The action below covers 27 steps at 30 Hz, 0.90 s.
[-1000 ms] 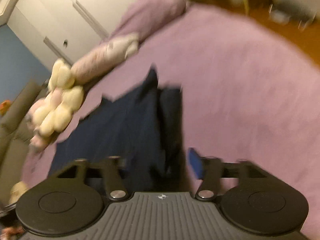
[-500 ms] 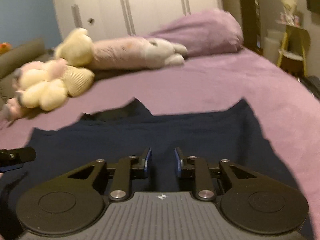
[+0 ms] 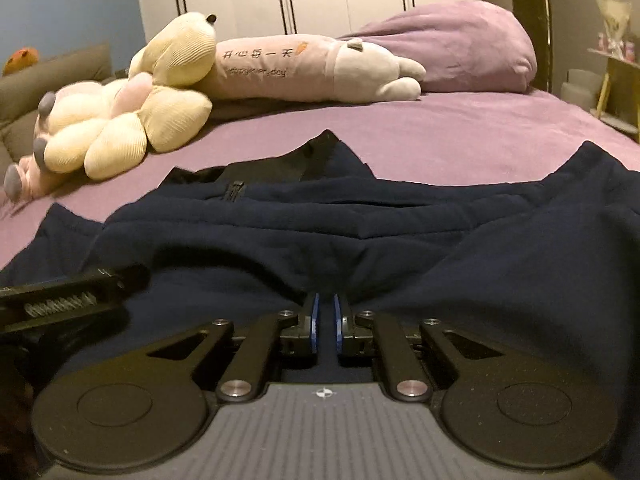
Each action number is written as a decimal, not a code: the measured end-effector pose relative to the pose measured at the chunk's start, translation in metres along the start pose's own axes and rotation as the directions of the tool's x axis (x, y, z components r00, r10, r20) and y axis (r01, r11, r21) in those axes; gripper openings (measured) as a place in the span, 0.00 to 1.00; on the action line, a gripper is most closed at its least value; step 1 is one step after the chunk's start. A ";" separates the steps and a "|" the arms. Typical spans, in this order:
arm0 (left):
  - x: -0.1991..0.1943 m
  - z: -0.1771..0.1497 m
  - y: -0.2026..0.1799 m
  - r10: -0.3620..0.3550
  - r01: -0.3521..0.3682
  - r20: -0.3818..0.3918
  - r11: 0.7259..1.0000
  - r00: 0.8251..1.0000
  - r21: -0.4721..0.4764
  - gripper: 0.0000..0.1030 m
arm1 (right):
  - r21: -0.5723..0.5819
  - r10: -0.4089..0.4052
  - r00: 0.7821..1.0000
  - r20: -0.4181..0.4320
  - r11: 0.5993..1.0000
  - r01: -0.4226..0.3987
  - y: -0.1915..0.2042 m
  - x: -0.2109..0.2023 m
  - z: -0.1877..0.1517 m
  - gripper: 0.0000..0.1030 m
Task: Fold large clothes
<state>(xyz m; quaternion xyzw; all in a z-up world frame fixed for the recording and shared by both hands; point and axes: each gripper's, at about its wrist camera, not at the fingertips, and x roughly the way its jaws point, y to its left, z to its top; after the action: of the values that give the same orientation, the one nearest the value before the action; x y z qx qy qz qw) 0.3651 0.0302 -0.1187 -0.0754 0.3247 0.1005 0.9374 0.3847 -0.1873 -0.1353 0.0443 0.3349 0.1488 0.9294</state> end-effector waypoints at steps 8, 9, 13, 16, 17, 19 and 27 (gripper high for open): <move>-0.010 0.030 0.045 0.155 -0.161 0.080 0.984 0.985 0.077 1.00 | -0.020 -0.191 0.981 0.044 0.981 0.192 -0.066 -0.036 0.043 0.21; -0.005 0.029 0.053 0.150 -0.153 0.055 0.987 0.987 0.046 1.00 | 0.002 -0.247 0.968 0.040 0.969 0.247 -0.085 -0.039 0.047 0.21; 0.015 0.016 0.080 0.088 -0.089 -0.016 0.989 0.996 -0.122 1.00 | 0.209 -0.234 0.972 0.030 0.952 0.222 -0.149 -0.045 0.033 0.20; 0.026 0.012 0.093 0.055 -0.060 -0.032 0.980 0.998 -0.192 1.00 | 0.187 -0.254 0.965 0.065 0.953 0.238 -0.145 -0.038 0.022 0.19; 0.030 0.013 0.097 0.048 -0.056 -0.045 0.975 0.998 -0.215 1.00 | 0.170 -0.263 0.962 0.068 0.953 0.249 -0.142 -0.034 0.021 0.19; 0.029 0.014 0.097 0.052 -0.062 -0.052 0.974 0.997 -0.219 1.00 | 0.165 -0.268 0.961 0.065 0.953 0.255 -0.142 -0.030 0.022 0.19; -0.029 0.002 0.105 0.001 -0.016 -0.095 0.987 0.996 -0.158 1.00 | 0.139 -0.290 0.956 0.033 0.949 0.283 -0.124 -0.061 0.036 0.22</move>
<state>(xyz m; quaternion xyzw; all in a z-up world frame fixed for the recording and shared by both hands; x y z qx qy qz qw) 0.3190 0.1283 -0.1074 -0.1528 0.3598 0.1261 0.9117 0.3936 -0.3235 -0.0931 0.0609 0.3224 -0.0116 0.9446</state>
